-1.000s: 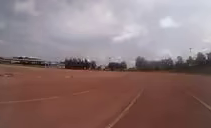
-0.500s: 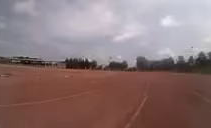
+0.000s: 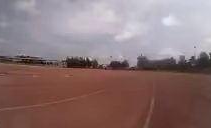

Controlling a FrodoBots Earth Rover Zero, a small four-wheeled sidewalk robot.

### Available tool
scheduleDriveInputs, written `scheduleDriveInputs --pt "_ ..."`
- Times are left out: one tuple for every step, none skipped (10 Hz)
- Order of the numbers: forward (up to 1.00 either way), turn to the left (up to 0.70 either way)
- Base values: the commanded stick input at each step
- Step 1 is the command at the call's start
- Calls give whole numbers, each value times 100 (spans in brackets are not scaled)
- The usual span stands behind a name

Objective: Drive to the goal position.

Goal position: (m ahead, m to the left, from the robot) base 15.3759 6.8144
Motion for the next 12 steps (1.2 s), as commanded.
scheduleDriveInputs --pt "70 0" --pt "70 0" --pt "70 0" --pt "70 0" --pt "70 0" --pt "70 0" --pt "70 0" --pt "70 0" --pt "70 0" --pt "70 17" --pt "70 35" --pt "70 35"
